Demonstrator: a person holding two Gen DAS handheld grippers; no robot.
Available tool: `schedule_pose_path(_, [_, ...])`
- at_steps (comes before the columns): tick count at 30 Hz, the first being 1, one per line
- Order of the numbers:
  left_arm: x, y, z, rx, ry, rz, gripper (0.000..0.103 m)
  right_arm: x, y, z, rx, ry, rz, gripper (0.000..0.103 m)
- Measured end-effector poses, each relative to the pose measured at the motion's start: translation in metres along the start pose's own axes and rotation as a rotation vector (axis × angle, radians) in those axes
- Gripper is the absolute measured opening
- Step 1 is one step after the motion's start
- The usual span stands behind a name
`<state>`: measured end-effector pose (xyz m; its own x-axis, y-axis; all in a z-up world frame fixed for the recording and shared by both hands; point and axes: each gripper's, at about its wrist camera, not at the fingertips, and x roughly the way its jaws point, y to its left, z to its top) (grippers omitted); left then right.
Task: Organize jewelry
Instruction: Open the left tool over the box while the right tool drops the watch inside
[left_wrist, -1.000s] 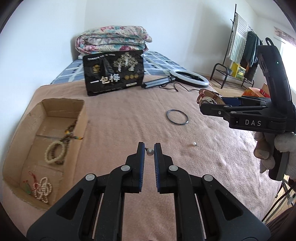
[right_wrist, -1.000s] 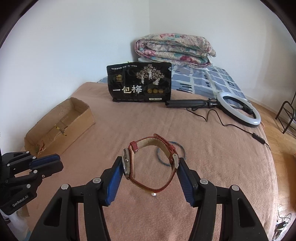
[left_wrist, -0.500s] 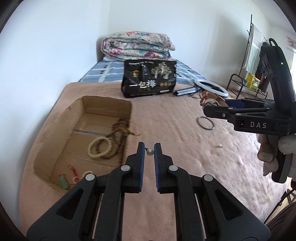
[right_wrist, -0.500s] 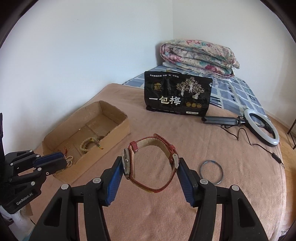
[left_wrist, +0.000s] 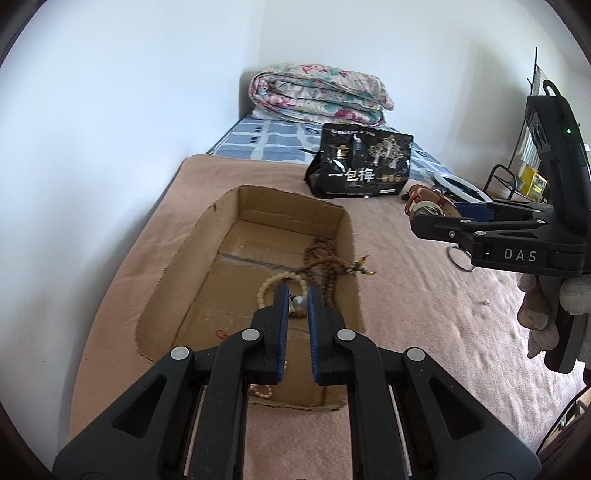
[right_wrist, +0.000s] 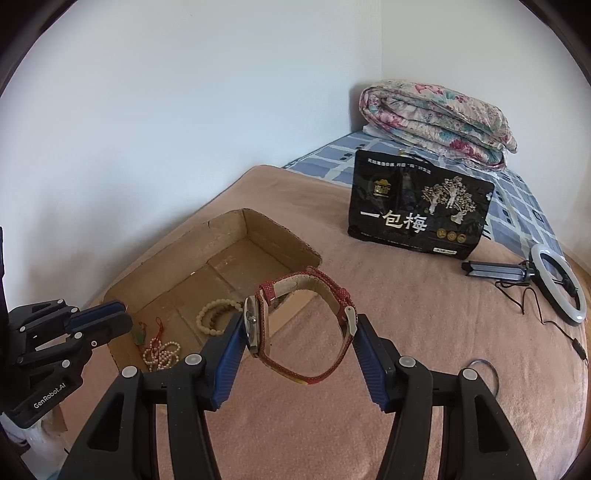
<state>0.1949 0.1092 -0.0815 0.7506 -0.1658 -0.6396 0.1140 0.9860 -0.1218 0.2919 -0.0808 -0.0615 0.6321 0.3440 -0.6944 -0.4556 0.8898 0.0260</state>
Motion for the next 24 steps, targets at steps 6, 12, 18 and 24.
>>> schedule_pose_path(6, [0.004, 0.018, -0.002, -0.021, 0.007, 0.019, 0.008, 0.021, 0.018, 0.014, -0.009, 0.012, 0.025, 0.06])
schedule_pose_path(12, [0.006, 0.033, -0.003, -0.04, 0.015, 0.026, 0.008, 0.035, 0.031, 0.019, -0.006, 0.025, 0.045, 0.06])
schedule_pose_path(18, [0.006, 0.04, -0.002, -0.054, 0.012, 0.03, 0.008, 0.042, 0.041, 0.023, -0.02, 0.03, 0.049, 0.06])
schedule_pose_path(24, [0.006, 0.045, -0.002, -0.075, 0.004, 0.043, 0.045, 0.035, 0.044, 0.029, -0.006, -0.016, 0.025, 0.09])
